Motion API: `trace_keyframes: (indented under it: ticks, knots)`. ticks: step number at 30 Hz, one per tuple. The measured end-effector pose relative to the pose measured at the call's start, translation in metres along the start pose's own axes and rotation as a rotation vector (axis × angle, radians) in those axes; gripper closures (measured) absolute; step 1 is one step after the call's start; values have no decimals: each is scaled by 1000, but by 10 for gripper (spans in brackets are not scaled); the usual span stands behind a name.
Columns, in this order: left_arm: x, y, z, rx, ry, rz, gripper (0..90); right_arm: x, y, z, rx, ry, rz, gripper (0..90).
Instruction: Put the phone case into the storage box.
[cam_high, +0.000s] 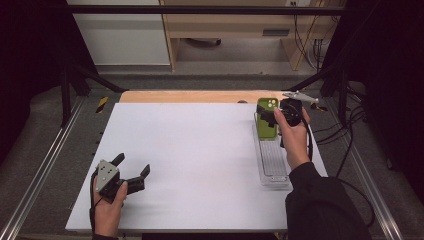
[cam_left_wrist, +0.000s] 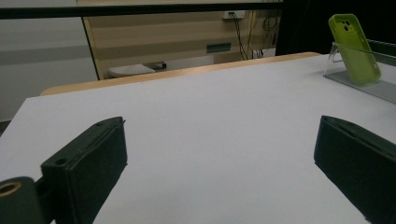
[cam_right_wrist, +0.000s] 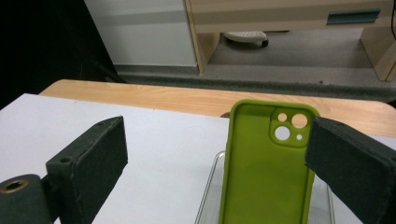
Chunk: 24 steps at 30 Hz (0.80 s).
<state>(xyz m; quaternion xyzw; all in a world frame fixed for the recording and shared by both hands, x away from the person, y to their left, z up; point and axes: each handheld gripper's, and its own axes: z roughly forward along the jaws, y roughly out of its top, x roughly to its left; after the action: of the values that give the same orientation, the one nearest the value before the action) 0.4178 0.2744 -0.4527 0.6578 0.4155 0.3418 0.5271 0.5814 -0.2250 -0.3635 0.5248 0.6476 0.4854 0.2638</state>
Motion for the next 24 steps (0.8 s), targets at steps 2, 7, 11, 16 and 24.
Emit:
trace_keyframes:
  ticks: [2,7,11,16,24]
  knots:
    - [0,0,0,0,0,0,22,1,1,-2,-11,0,-2,62]
    - [1,0,-1,-1,2,-1,22,1,3,-6,-37,-1,-15,62]
    - [1,0,-1,-3,1,0,21,2,4,-10,-53,1,-19,63]
    - [1,0,-1,-3,0,0,20,2,5,-17,-70,7,-26,60]
    - [2,0,-3,-6,0,2,19,1,7,-28,-86,14,-51,40]
